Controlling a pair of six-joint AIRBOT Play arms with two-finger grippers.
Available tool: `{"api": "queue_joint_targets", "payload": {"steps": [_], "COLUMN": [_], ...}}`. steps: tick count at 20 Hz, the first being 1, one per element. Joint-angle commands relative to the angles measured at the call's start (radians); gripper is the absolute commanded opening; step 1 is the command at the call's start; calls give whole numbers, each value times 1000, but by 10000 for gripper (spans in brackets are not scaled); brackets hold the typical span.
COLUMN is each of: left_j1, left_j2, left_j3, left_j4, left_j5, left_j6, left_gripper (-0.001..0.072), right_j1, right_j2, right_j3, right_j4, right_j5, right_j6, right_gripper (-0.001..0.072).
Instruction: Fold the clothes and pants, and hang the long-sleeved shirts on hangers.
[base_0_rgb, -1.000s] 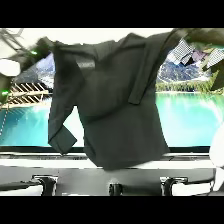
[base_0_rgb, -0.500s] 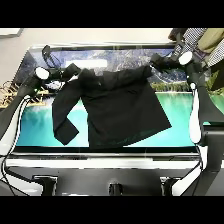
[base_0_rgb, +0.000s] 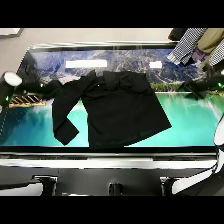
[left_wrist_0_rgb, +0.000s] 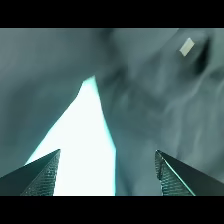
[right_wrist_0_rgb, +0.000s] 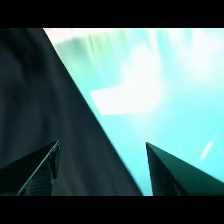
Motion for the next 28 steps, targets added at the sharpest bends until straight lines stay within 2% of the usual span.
{"api": "queue_joint_targets", "payload": {"steps": [1, 5, 13, 14, 16, 17, 18, 21, 24, 28], "left_j1": [13, 11, -47, -60, -100, -128, -158, -253, -326, -396], "left_j2": [188, 262, 262, 262, 259, 257, 255, 254, 225, 160], "left_j3": [-358, -540, -564, -565, -566, -571, -580, -621, -644, -644], "left_j4": [-105, -132, -137, -138, -139, -139, -140, -140, -142, -237], "left_j5": [85, 86, 78, 71, 60, 61, 61, 97, 188, 258], "left_j6": [0, 0, 0, 0, 0, -1, -1, -21, -47, -19], "left_gripper": [689, 689, 689, 689, 689, 689, 689, 688, 688, 684], "right_j1": [-63, -42, 29, 47, 79, 89, 94, 94, 94, 94], "right_j2": [19, 18, 16, 16, 26, 40, 64, 129, 164, 187], "right_j3": [-188, -296, -437, -440, -440, -440, -440, -440, -440, -440], "right_j4": [40, 2, 38, 42, 43, 42, 41, 40, 41, 58], "right_j5": [65, 19, -4, 0, -8, -28, -56, -102, -85, -53], "right_j6": [-69, -88, -121, -127, -136, -141, -148, -133, -123, -110], "right_gripper": [626, 626, 616, 516, 181, 82, 31, 33, 34, 34]}}
